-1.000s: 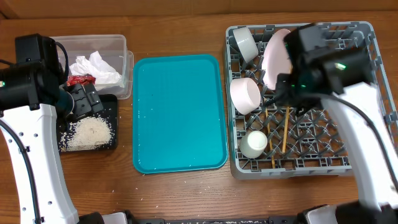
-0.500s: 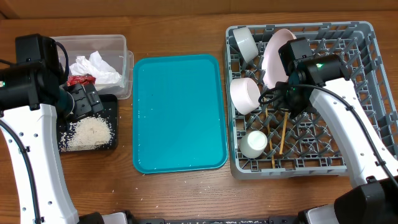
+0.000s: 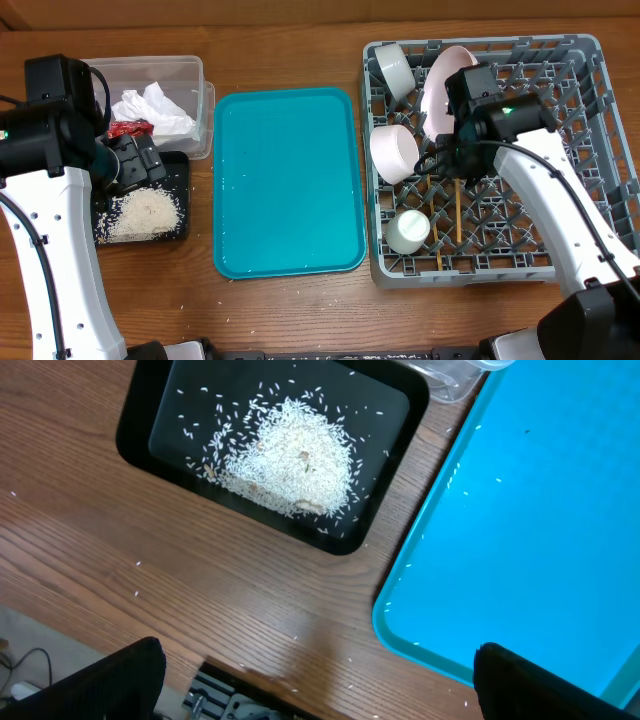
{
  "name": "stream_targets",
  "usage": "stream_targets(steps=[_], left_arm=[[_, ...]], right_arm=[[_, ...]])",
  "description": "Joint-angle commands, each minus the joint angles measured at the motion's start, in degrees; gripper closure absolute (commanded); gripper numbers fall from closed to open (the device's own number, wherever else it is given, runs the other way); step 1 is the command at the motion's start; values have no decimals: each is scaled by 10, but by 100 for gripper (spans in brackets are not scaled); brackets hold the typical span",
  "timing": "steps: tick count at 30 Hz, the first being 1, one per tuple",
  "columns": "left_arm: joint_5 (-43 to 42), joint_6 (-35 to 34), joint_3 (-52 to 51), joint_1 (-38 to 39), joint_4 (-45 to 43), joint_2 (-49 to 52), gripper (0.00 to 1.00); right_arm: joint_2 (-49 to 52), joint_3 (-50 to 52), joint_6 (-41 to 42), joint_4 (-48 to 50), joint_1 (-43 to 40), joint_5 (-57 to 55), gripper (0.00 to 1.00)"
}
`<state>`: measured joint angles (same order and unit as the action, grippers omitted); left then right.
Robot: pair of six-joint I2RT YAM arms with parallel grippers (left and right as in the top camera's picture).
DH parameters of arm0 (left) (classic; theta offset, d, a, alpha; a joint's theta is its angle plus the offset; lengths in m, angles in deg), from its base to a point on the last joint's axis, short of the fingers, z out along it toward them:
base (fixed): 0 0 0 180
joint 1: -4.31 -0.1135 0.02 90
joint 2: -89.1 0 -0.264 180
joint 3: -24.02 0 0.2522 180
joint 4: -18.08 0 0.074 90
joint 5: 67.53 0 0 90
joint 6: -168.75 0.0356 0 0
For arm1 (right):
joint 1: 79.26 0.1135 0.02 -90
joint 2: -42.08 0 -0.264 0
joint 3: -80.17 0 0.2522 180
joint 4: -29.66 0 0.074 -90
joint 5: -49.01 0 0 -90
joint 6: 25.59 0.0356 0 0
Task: Sort waste into correct bins and load items into the dishwasher
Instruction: 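Carry the second chopstick into the dish rack and release it with right gripper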
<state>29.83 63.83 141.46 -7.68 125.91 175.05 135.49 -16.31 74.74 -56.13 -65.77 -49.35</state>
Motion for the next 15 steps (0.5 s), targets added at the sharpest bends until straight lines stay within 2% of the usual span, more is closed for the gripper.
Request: stream_targets(steps=[1, 2, 3, 10, 15], left_arm=[[5, -5, 0, 4, 0, 3, 0], [5, -5, 0, 4, 0, 3, 0], [5, -5, 0, 4, -1, 3, 0], [5, -5, 0, 4, 0, 3, 0], [5, -5, 0, 4, 0, 3, 0]], right_arm=[[-7, 11, -18, 2, -1, -5, 45], [-7, 11, -18, 2, -1, -4, 34], [-7, 10, -16, 2, -1, -4, 30], [-10, -24, -14, -23, -1, 32, 29], [-28, -107, -14, -58, 13, 42, 29]])
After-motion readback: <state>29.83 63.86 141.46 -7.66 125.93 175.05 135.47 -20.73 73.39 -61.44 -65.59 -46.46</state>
